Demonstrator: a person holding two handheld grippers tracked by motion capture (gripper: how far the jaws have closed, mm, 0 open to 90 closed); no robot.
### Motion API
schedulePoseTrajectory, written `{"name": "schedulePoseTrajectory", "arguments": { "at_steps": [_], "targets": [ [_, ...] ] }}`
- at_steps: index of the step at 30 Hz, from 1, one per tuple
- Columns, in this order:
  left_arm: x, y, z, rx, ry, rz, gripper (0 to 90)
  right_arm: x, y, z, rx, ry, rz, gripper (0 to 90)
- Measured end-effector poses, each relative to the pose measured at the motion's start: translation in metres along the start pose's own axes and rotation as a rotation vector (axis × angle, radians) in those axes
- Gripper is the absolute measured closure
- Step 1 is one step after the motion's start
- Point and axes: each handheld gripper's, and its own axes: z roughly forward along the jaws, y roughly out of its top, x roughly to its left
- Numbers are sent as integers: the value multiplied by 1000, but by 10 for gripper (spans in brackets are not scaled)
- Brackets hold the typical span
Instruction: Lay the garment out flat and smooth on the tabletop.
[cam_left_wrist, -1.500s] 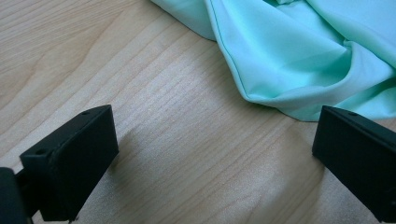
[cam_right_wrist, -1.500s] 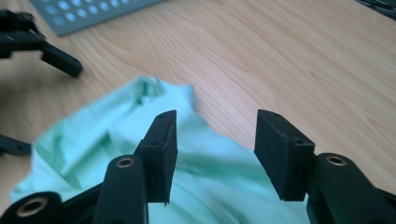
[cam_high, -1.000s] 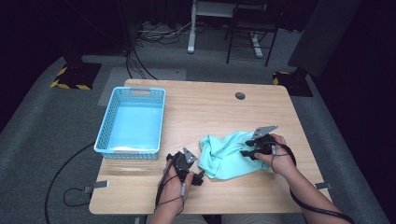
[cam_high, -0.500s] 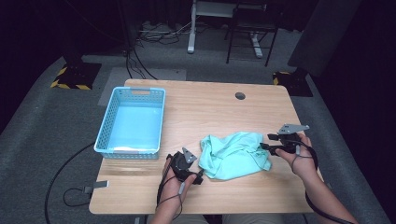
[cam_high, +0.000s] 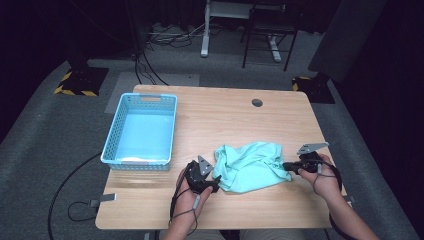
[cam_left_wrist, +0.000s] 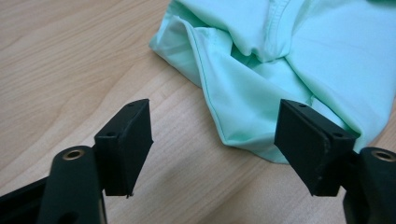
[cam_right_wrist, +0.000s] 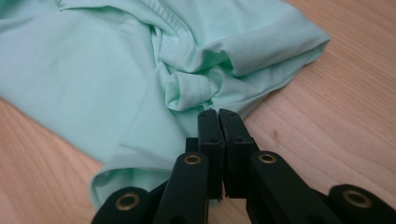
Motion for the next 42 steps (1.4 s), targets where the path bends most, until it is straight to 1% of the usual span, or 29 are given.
{"name": "schedulePoseTrajectory", "arguments": {
  "at_steps": [2, 3, 4, 5, 6, 7, 8, 9, 10, 11, 12, 13, 15, 16, 17, 18, 20, 23, 26, 30, 33, 35, 36, 38, 40, 42],
  "targets": [
    [0, 2, 0, -14, 3, -5, 281, 3, 1, -12, -8, -17, -4, 885],
    [0, 2, -1, -18, 6, -4, 282, 3, 0, -20, -22, -28, -5, 885],
    [0, 3, -1, -20, 7, 1, 285, 3, -1, -29, -38, -43, -5, 884],
    [0, 4, -1, -15, 5, 9, 289, 2, -2, -38, -46, -74, -9, 880],
    [0, 5, 0, -14, 7, 13, 288, 1, -4, -44, -28, -140, -32, 826],
    [-1, 5, 0, -18, 16, 15, 285, -1, -6, -48, 28, -216, -64, 662],
    [-1, 6, 1, -17, 20, 23, 283, -4, -8, -49, 83, -267, -79, 570],
    [-2, 7, 2, -12, 22, 36, 282, -6, -10, -49, 69, -278, -81, 566],
    [-3, 9, 3, -12, 18, 42, 282, -8, -12, -49, 25, -246, -52, 538],
    [-5, 10, 4, -15, 14, 47, 289, -8, -13, -48, 3, -202, -30, 527],
    [-6, 11, 5, -17, 17, 53, 289, -7, -13, -48, -21, -174, -23, 521],
    [-7, 13, 6, -21, 23, 58, 289, -5, -12, -46, -41, -165, -25, 505],
    [-9, 16, 8, -29, 20, 67, 297, -2, -11, -42, -59, -166, -29, 489],
    [-10, 18, 9, -21, 21, 58, 308, -1, -10, -39, -69, -165, -29, 477],
    [-10, 20, 10, -6, 26, 59, 318, -1, -9, -37, -79, -164, -30, 466],
    [-10, 22, 11, -10, 26, 64, 319, -1, -8, -35, -80, -166, -35, 462],
    [-11, 26, 15, -43, 19, 79, 345, -2, -7, -31, -83, -163, -33, 459],
    [-12, 32, 21, -54, 1, 76, 348, -5, -7, -28, -92, -168, -23, 454],
    [-9, 39, 30, -45, 9, 83, 353, -7, -8, -27, -99, -162, -12, 452],
    [-3, 46, 43, -28, 6, 74, 390, -8, -10, -26, -105, -156, -13, 451],
    [-1, 51, 51, -24, -20, 71, 403, -9, -11, -25, -102, -153, -13, 450],
    [-1, 54, 56, -16, -44, 87, 406, -9, -12, -25, -102, -154, -8, 448],
    [-2, 55, 59, -9, -51, 98, 419, -10, -12, -25, -101, -154, -7, 448],
    [-2, 57, 64, -2, -57, 108, 473, -10, -13, -25, -102, -154, -3, 447],
    [-1, 58, 69, 3, -65, 98, 557, -10, -13, -24, -101, -152, -3, 447],
    [1, 59, 72, 20, -60, 84, 605, -9, -13, -22, -104, -148, -2, 447]
  ]
}}
